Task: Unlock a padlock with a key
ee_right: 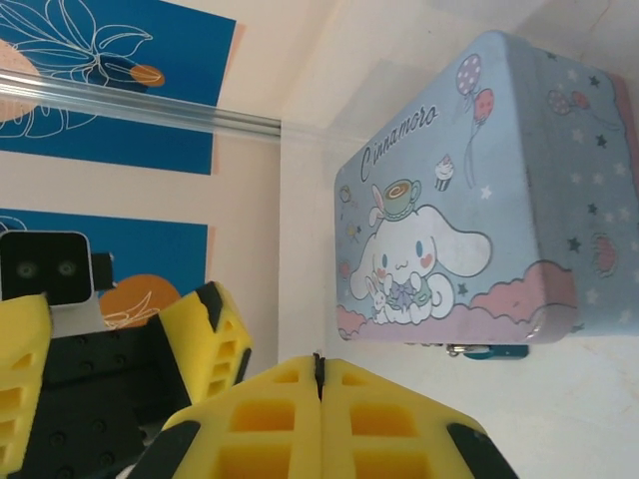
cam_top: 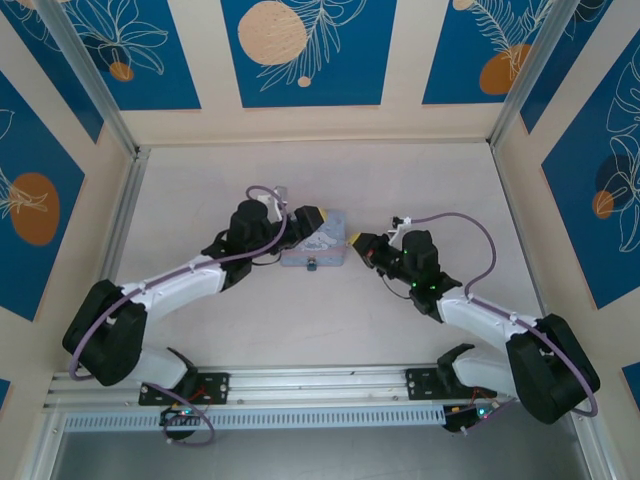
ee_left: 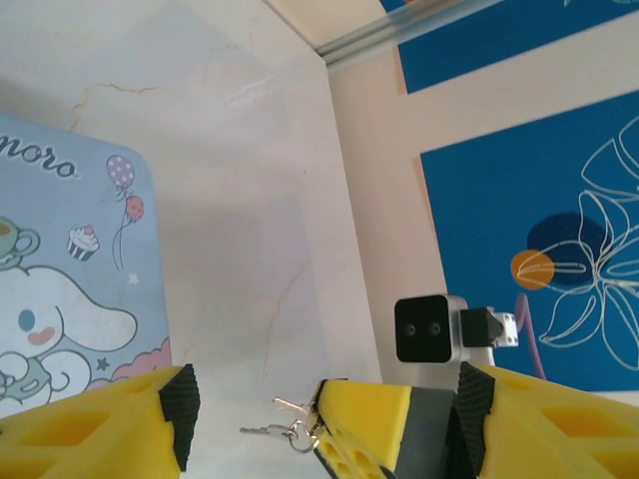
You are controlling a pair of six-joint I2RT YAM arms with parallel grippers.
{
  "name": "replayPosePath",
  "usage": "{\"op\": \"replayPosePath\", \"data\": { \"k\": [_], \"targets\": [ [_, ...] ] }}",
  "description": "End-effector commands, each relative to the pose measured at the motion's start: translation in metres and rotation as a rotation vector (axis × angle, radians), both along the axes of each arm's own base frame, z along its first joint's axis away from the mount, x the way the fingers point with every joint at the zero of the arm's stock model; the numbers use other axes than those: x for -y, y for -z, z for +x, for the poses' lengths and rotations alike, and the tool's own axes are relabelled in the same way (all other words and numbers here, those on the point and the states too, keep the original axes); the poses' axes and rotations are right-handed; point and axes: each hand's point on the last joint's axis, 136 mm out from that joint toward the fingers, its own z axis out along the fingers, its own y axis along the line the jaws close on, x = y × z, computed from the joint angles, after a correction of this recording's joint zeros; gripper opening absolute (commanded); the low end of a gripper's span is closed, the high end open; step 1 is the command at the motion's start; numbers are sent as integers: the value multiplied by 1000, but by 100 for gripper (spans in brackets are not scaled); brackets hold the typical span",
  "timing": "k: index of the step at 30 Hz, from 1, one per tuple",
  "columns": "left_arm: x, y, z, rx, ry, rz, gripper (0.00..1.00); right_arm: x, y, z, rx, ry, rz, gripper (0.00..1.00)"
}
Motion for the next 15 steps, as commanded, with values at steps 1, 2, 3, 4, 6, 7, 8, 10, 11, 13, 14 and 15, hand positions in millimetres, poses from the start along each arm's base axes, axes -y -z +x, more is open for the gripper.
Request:
{"op": "replayPosePath", "data": {
  "k": [1, 2, 3, 4, 6, 7, 8, 10, 11, 13, 14, 15],
  "targets": [
    [-4, -16, 4, 4, -83, -88, 68, -1, -30, 18, 68, 105, 61, 0],
    [-4, -14, 4, -5, -91, -97, 66, -6, -34, 19, 78, 99, 77, 0],
    [-4, -13, 4, -10, -93, -105, 65, -9, -36, 19, 79, 95, 88, 0],
    [-4, -11, 5, -17, -100, -113, 64, -13, -37, 20, 78, 92, 99, 0],
    [-3, -7, 5, -29, -108, -128, 61, -21, -41, 19, 83, 77, 111, 0],
    [-3, -7, 6, -32, -111, -138, 60, -25, -41, 19, 81, 72, 111, 0],
    [-2, -5, 6, -39, -110, -142, 59, -28, -42, 18, 83, 68, 111, 0],
    [1, -3, 7, -48, -109, -151, 57, -33, -43, 17, 85, 63, 112, 0],
    [2, -1, 7, -56, -109, -155, 55, -36, -44, 17, 87, 59, 117, 0],
    [4, 0, 8, -64, -108, -167, 51, -41, -45, 16, 87, 49, 121, 0],
    [5, 1, 7, -67, -104, -172, 49, -43, -45, 16, 88, 45, 123, 0],
    [6, 1, 7, -70, -103, -176, 48, -45, -46, 16, 89, 41, 124, 0]
  ]
}}
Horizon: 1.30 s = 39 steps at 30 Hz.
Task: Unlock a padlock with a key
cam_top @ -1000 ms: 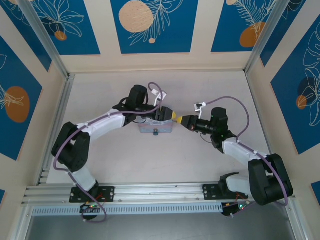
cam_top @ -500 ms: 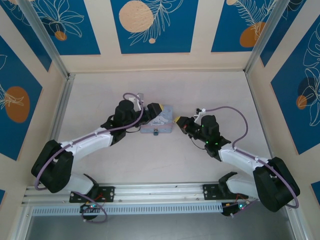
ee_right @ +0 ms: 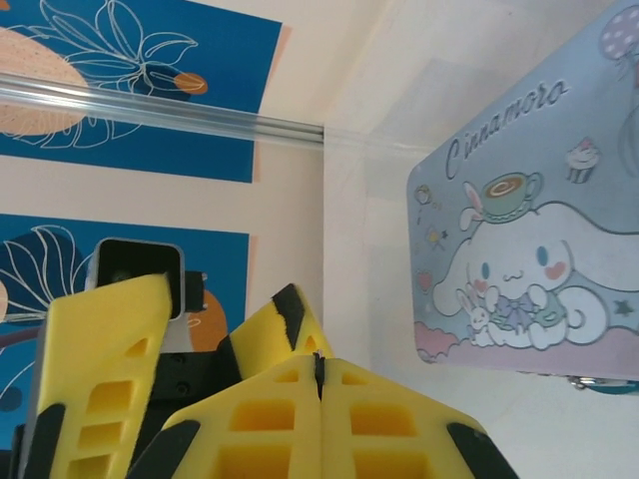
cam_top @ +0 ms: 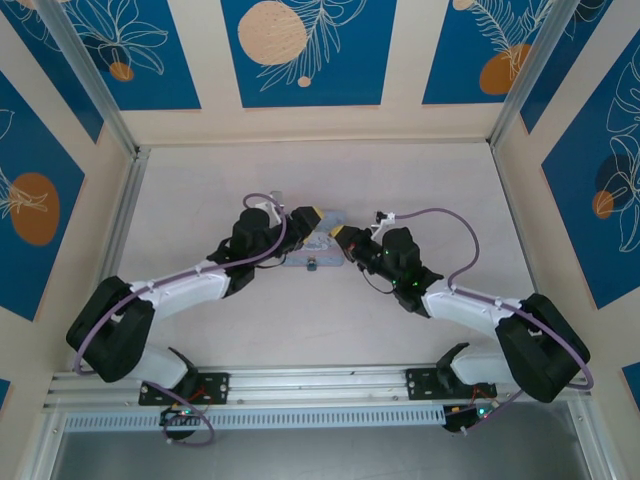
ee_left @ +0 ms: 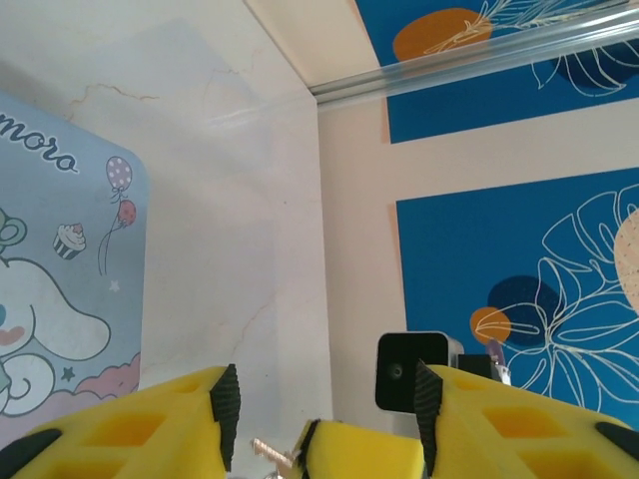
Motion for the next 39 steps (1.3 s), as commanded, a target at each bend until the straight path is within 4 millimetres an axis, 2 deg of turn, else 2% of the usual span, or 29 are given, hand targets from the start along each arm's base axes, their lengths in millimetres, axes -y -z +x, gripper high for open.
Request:
{"op": "replayPosePath", "data": {
  "k": [1, 7, 18, 23, 25, 26, 29, 31, 35, 39],
  "targets": [
    [5, -1, 0, 3, -5, -41, 47, -5, -25, 9, 60, 36, 48, 0],
    [4, 4, -2, -2, -13, -37, 44, -9, -27, 9, 64, 34, 45, 0],
    [3, 2, -3, 5, -18, -42, 12, -16, -17, 11, 36, 26, 48, 0],
    [4, 2, -4, 7, -15, -43, 0, -17, -15, 10, 33, 25, 47, 0],
    [3, 2, -4, 8, -18, -42, 0, -18, -16, 10, 38, 17, 47, 0],
    [3, 2, -3, 13, -18, -38, 0, -17, -14, 9, 34, 16, 43, 4],
    [1, -3, -4, 40, -9, 7, 0, -7, -10, 7, 27, 18, 22, 43],
    [0, -8, -5, 77, 8, 64, 0, 4, -7, 5, 28, 21, -4, 58],
    [1, -22, -9, 163, 60, 139, 0, 24, -16, 3, 102, -24, -56, 61],
    [9, -40, -13, 237, 140, 140, 0, 27, -31, -2, 217, -154, -100, 59]
  ]
}}
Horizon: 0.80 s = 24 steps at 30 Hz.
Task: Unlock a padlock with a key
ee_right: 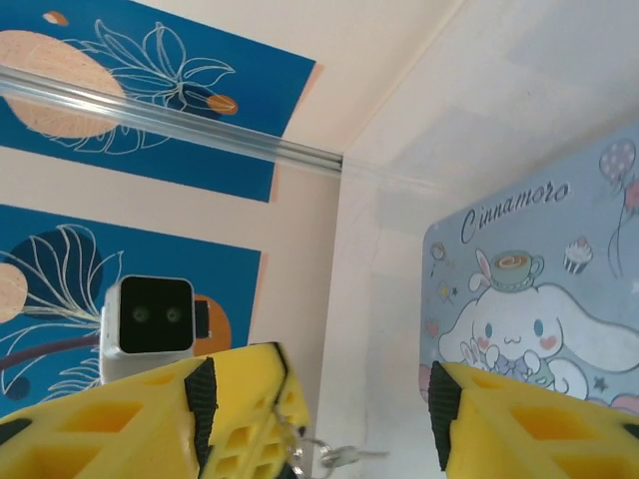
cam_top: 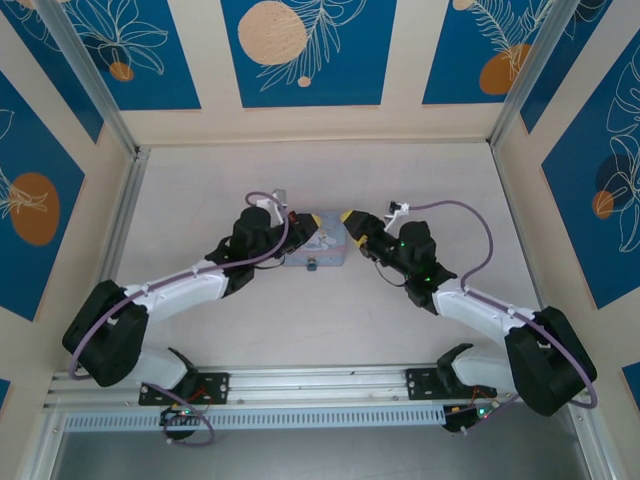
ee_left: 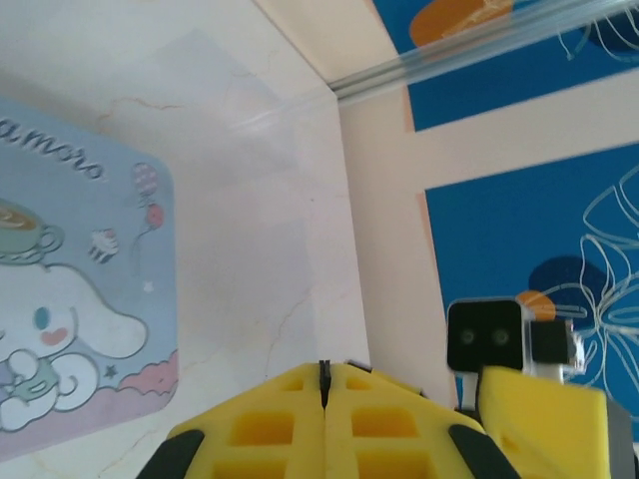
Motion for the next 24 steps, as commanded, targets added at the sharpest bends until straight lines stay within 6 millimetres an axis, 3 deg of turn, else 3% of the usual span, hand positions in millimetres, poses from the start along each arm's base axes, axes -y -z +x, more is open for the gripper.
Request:
{"op": "replayPosePath", "data": {
  "k": [1, 9, 16, 24],
  "targets": [
    [10, -33, -7, 128, 111, 12, 0, -8, -11, -15, 122, -178, -73, 58],
    [21, -48, -10, 164, 184, -24, 0, -20, -32, -22, 226, -307, -27, 48],
    [17, -39, -1, 123, 116, -84, 0, -27, -28, -18, 207, -274, 36, 44],
    [-1, -22, 9, 59, -39, -140, 0, -33, -26, -13, 176, -189, 134, 44]
  ]
}}
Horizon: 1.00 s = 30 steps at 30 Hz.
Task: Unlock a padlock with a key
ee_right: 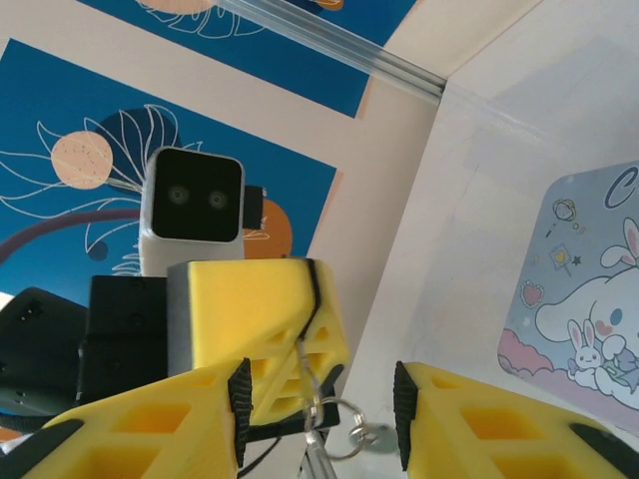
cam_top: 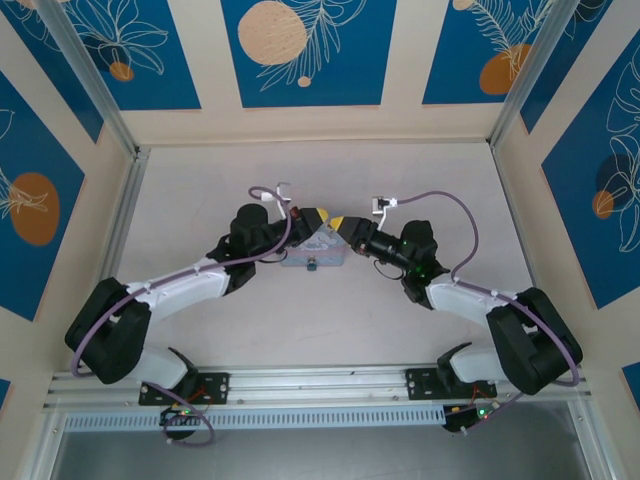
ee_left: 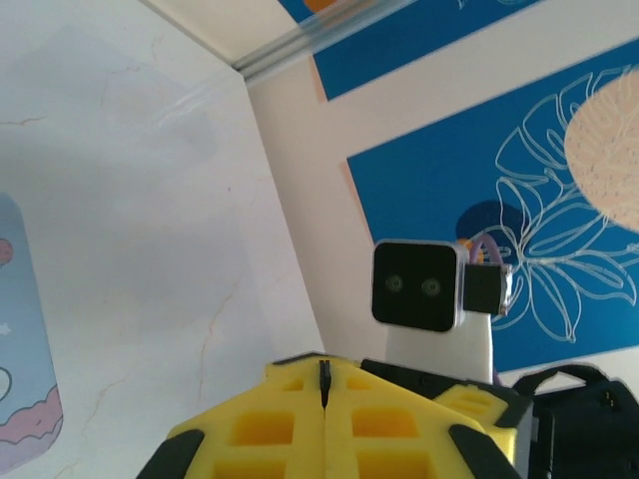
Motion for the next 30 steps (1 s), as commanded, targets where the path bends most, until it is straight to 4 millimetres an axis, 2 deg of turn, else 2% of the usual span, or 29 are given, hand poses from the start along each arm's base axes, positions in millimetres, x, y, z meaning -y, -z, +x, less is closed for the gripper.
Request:
{"op": "replayPosePath", "data": {
  "k": [1, 8, 21, 30],
  "targets": [
    [-11, -2, 10, -8, -99, -56, 0, 0, -12, 5, 17, 59, 73, 44],
    [-23, -3, 11, -28, -185, -99, 0, -13, -12, 12, -1, 86, 85, 44],
    [-27, -6, 4, -32, -202, -117, 0, -30, -9, 29, 0, 72, 69, 43],
    [-32, -6, 6, -33, -236, -116, 0, -42, -3, 25, -5, 19, 102, 39]
  ]
}}
